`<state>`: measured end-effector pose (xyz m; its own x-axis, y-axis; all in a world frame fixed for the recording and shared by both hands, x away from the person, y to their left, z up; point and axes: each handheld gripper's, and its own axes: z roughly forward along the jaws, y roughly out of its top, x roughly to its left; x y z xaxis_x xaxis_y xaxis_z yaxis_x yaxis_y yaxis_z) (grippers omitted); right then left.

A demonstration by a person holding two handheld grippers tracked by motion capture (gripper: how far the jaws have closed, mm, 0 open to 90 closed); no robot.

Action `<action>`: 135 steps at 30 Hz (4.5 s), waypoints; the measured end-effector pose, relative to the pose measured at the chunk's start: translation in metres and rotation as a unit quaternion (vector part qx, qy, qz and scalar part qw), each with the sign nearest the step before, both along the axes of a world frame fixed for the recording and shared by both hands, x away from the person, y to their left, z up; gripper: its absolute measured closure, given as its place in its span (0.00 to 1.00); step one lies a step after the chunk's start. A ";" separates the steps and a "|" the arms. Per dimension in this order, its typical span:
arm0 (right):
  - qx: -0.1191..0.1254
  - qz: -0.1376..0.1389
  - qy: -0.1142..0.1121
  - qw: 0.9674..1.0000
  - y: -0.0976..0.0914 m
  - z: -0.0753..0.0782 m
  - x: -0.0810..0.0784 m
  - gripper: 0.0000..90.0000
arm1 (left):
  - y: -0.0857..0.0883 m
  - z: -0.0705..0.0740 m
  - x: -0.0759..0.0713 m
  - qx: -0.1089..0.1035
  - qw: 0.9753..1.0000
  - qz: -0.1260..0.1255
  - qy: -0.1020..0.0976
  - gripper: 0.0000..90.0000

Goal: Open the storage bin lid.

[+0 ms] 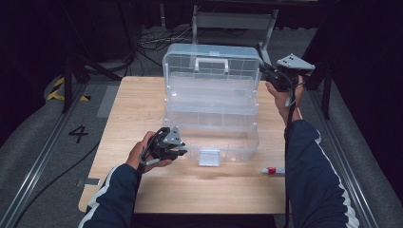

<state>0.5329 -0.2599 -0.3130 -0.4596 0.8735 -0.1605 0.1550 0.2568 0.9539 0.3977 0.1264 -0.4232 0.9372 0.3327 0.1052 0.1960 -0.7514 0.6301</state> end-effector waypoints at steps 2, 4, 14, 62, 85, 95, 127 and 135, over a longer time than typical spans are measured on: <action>0.001 0.002 0.004 1.000 -0.001 0.000 0.003 0.93 | 0.000 0.000 0.000 0.000 1.000 0.000 0.000 0.79; 0.003 0.003 0.005 1.000 -0.001 -0.001 0.006 0.93 | 0.000 0.000 0.000 -0.001 1.000 0.000 0.001 0.79; 0.001 0.000 0.026 1.000 0.000 0.000 0.024 0.92 | 0.002 0.000 0.001 -0.010 1.000 -0.004 0.005 0.80; -0.026 -0.033 0.101 0.994 0.010 -0.024 0.097 0.90 | 0.001 -0.002 -0.002 -0.020 1.000 -0.004 0.000 0.80; -0.036 -0.037 0.142 0.988 0.012 -0.043 0.124 0.90 | 0.002 -0.003 -0.002 -0.024 1.000 -0.004 0.000 0.80; -0.038 -0.038 0.150 0.987 0.013 -0.047 0.129 0.90 | 0.002 -0.003 -0.002 -0.025 1.000 -0.004 0.000 0.80; -0.065 -0.024 0.149 0.986 0.005 -0.031 0.083 0.85 | 0.002 -0.006 -0.002 -0.023 1.000 0.000 0.004 0.79; -0.066 -0.013 0.142 0.988 0.000 -0.026 0.058 0.80 | 0.001 -0.006 -0.002 -0.020 1.000 0.006 0.006 0.78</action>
